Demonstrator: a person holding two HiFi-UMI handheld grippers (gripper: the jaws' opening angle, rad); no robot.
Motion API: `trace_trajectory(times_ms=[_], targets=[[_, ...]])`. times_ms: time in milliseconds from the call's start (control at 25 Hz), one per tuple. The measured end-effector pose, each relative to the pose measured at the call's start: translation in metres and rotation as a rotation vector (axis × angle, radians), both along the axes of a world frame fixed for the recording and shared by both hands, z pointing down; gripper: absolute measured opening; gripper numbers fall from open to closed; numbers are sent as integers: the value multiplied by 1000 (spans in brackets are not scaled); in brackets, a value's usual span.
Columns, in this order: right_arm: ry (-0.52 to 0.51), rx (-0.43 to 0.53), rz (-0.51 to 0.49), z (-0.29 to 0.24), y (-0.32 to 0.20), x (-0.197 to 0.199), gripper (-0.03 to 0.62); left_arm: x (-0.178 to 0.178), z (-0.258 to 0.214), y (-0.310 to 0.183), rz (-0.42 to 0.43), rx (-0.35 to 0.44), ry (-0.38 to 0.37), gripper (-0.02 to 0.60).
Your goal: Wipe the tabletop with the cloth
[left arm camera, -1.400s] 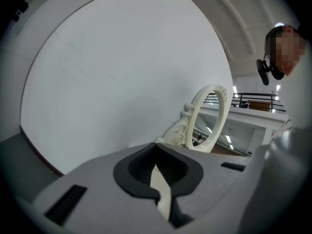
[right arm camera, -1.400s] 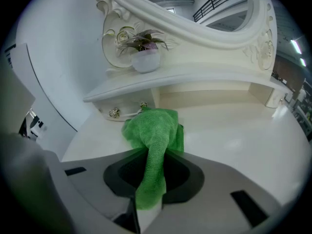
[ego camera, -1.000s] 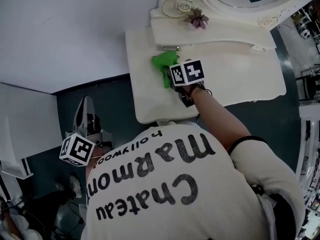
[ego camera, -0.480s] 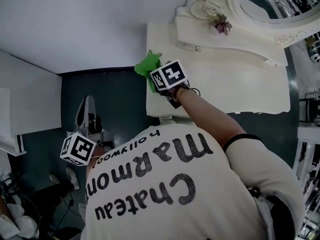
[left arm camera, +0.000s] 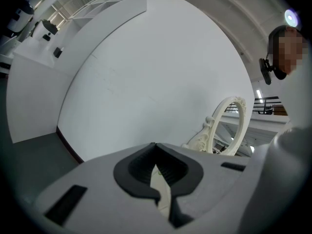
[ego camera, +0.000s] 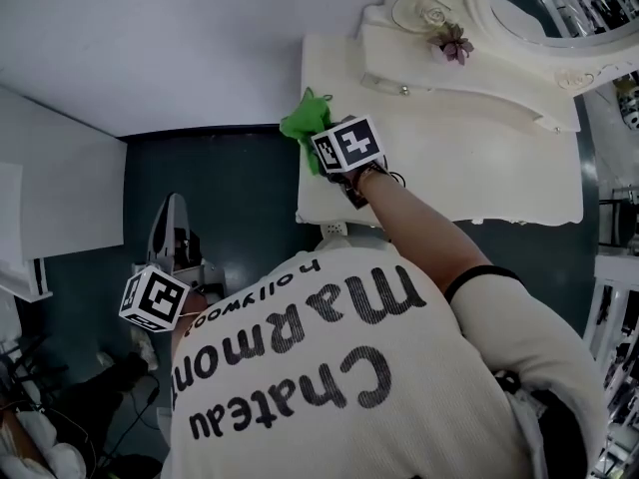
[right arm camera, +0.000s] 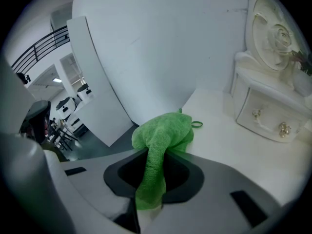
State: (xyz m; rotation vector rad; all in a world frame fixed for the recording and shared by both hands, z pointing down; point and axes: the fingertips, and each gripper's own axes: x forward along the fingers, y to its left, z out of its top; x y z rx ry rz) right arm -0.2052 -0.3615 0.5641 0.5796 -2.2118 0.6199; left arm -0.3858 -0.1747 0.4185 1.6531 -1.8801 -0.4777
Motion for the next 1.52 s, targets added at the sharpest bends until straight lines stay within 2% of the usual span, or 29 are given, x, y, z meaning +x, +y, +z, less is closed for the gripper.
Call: trace_trajectory(times_ms=[560, 920, 1520], targets=[[14, 18, 203, -2, -18, 66, 92, 19, 0, -15, 100, 6, -1, 8], [19, 1, 347, -1, -34, 130, 92, 49, 3, -36, 186, 3, -7, 8], [20, -18, 515, 0, -50, 217, 92, 96, 1, -78, 303, 13, -6, 8]])
